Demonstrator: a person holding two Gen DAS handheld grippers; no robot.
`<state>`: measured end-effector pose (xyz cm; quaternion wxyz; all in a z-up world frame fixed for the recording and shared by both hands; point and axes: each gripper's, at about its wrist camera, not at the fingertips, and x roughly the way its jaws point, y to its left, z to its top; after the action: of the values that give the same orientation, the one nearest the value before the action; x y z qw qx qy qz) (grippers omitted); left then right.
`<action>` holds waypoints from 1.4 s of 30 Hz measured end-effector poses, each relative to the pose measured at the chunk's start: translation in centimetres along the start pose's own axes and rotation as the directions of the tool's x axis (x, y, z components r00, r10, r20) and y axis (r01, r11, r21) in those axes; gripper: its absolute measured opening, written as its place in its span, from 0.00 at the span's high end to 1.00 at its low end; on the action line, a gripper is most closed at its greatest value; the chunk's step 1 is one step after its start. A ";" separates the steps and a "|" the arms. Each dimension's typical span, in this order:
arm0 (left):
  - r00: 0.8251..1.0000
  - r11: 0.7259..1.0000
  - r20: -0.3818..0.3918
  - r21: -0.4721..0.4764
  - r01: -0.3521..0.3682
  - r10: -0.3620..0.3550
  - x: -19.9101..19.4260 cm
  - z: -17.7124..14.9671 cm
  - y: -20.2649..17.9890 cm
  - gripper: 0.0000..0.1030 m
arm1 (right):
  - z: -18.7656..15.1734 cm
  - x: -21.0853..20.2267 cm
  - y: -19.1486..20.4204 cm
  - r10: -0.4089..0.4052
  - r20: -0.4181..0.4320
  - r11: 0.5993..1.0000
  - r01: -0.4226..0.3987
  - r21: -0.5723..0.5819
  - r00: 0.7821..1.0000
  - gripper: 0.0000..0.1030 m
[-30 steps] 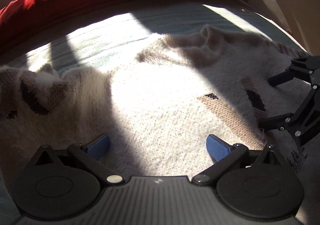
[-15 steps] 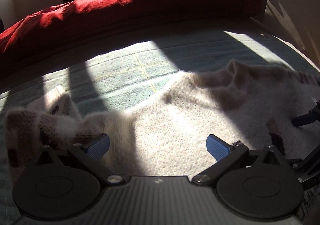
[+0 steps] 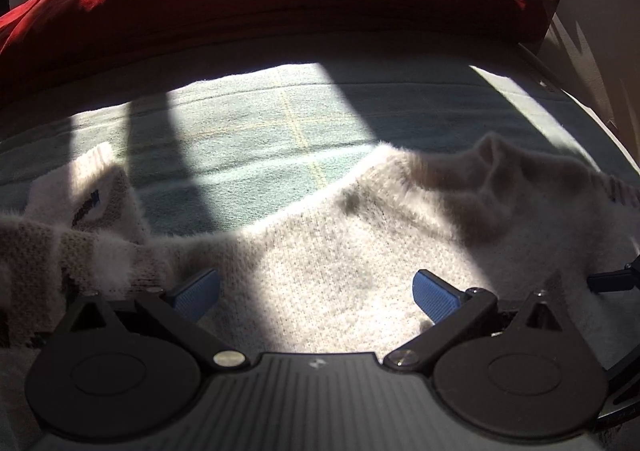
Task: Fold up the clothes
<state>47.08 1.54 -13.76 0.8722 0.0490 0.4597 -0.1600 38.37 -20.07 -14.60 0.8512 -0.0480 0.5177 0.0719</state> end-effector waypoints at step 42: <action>0.991 0.976 -0.005 0.174 0.131 -0.132 1.7 3.5 -8.9 0.02 | -2.7 -1.4 -1.1 0.005 -0.109 1.000 -0.003 0.020 0.994 0.00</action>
<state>47.81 -8.07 -12.65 0.8535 0.0939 0.4435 -0.2570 35.59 -21.63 -14.55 0.8219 -0.0426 0.5642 0.0658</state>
